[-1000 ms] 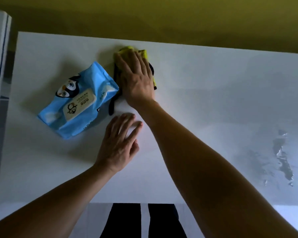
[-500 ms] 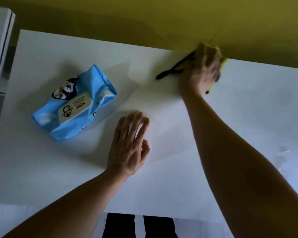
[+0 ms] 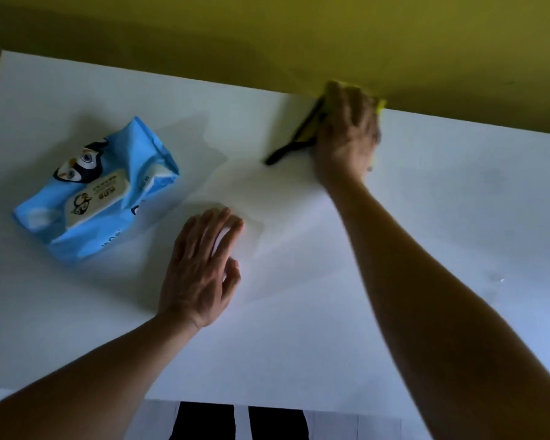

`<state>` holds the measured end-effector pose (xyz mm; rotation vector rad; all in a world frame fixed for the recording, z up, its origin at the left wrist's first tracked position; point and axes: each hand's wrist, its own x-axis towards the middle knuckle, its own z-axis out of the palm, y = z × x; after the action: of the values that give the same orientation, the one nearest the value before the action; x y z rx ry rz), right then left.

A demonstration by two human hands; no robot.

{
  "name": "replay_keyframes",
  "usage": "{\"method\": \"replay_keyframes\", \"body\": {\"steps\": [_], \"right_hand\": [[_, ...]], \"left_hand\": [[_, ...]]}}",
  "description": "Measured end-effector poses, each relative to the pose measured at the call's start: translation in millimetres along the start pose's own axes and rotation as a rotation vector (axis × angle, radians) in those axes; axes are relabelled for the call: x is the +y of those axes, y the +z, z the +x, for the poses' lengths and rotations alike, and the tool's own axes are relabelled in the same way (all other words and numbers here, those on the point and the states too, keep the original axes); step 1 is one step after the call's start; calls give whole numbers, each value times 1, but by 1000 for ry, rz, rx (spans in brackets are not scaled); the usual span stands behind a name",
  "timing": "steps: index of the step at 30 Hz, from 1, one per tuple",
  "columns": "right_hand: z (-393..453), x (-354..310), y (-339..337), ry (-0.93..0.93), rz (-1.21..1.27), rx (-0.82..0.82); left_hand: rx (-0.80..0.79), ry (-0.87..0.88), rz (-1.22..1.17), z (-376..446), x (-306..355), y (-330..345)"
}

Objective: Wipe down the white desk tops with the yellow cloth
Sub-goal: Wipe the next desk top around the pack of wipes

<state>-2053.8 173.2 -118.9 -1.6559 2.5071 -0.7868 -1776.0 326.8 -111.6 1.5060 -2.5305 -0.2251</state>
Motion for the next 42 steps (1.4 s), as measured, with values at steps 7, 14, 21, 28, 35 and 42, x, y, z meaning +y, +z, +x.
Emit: {"method": "replay_keyframes", "body": {"steps": [7,14,21,28,35,42], "right_hand": [[-12,47,-40,266,-24,34],[-110,-86,-1,-261,147,-148],[-107,-6,-29,-97,96,-36],[-120,89,-91,214,18,-19],[-227,-4,-73,-87,93,-44],[-287,14,-99,-176,77,-128]], "left_hand": [[20,-1,-1,1,1,0],[-4,-20,53,2,3,-3],[41,27,38,2,0,-2],[68,18,-10,0,4,-5],[117,46,-38,-1,0,-2],[130,76,19,-3,0,2]]}}
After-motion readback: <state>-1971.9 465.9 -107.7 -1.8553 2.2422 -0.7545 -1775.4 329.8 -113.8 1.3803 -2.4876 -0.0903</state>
